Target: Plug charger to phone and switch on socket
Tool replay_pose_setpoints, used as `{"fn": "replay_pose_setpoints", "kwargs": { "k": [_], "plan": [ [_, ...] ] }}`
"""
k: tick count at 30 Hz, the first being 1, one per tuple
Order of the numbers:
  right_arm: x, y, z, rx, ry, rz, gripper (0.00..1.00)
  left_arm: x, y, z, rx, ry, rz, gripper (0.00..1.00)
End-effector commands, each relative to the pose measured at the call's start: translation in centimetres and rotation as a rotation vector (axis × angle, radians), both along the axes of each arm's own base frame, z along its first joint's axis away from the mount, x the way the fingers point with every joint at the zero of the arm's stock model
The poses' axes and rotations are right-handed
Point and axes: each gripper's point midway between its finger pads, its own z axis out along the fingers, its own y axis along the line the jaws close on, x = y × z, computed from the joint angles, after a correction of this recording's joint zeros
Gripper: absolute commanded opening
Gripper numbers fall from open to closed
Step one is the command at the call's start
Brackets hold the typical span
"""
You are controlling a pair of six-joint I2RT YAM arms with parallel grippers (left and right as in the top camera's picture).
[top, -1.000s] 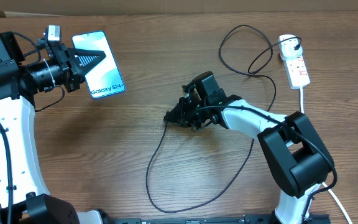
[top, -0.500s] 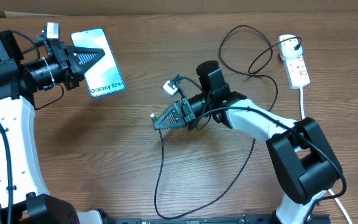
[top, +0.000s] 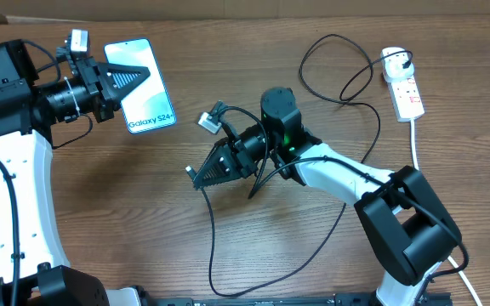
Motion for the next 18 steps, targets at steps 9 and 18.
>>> {"fn": "replay_pose_setpoints", "kwargs": {
  "k": [9, 18],
  "plan": [
    [0.0, 0.3, 2.7, -0.058, 0.118, -0.039, 0.04, -0.7, -0.7, 1.3, -0.021, -0.035, -0.035, 0.04],
    [0.8, 0.9, 2.3, -0.092, 0.190, -0.090, 0.04, -0.7, -1.5, 1.1, 0.006, -0.060, -0.055, 0.04]
  ]
}}
